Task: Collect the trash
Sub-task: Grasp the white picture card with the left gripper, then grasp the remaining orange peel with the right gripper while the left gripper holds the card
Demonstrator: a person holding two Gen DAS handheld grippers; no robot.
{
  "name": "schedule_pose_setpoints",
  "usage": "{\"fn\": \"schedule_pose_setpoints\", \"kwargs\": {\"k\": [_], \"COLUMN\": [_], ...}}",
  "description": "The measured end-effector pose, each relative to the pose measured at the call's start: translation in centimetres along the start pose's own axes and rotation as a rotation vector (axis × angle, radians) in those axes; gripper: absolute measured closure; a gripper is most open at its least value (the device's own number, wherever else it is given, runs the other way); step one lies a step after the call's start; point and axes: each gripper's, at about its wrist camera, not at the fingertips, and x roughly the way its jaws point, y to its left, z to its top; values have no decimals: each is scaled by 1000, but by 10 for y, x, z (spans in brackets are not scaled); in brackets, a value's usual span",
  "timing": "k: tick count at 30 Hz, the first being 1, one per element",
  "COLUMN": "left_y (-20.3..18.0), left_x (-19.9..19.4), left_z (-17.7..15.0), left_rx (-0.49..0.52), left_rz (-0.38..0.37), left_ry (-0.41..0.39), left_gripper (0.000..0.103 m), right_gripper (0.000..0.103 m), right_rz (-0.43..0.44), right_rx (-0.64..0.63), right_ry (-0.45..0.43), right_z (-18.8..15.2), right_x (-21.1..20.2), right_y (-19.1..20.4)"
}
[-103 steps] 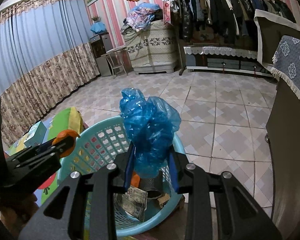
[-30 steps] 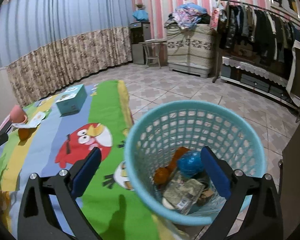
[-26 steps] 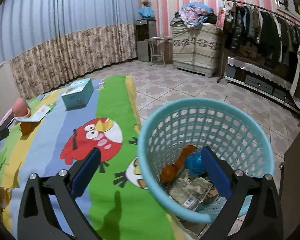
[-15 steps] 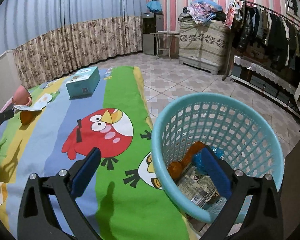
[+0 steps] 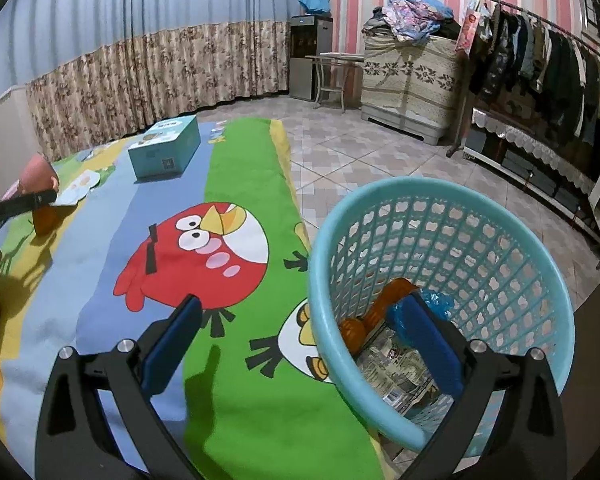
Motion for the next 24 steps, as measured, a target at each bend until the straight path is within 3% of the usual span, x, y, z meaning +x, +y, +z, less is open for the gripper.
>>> {"fn": "schedule_pose_setpoints", "kwargs": {"k": [1, 2, 10, 13, 24], "left_y": [0, 1, 16, 28, 134], "left_x": [1, 1, -30, -48, -108], "left_z": [-1, -2, 1, 3, -7], "left_rx": [-1, -2, -34, -44, -187], "left_rz": [-10, -12, -39, -31, 41], "left_ry": [12, 17, -43, -78, -167], "left_gripper": [63, 67, 96, 102, 103], "right_gripper": [5, 5, 5, 5, 5], "right_rz": [-2, -4, 56, 87, 222], "right_rx": [-5, -9, -18, -15, -137], "right_ry": [-2, -4, -23, -17, -29], "right_z": [0, 1, 10, 14, 38], "right_x": [-1, -2, -15, -15, -13], "right_y": [1, 3, 22, 36, 150]}}
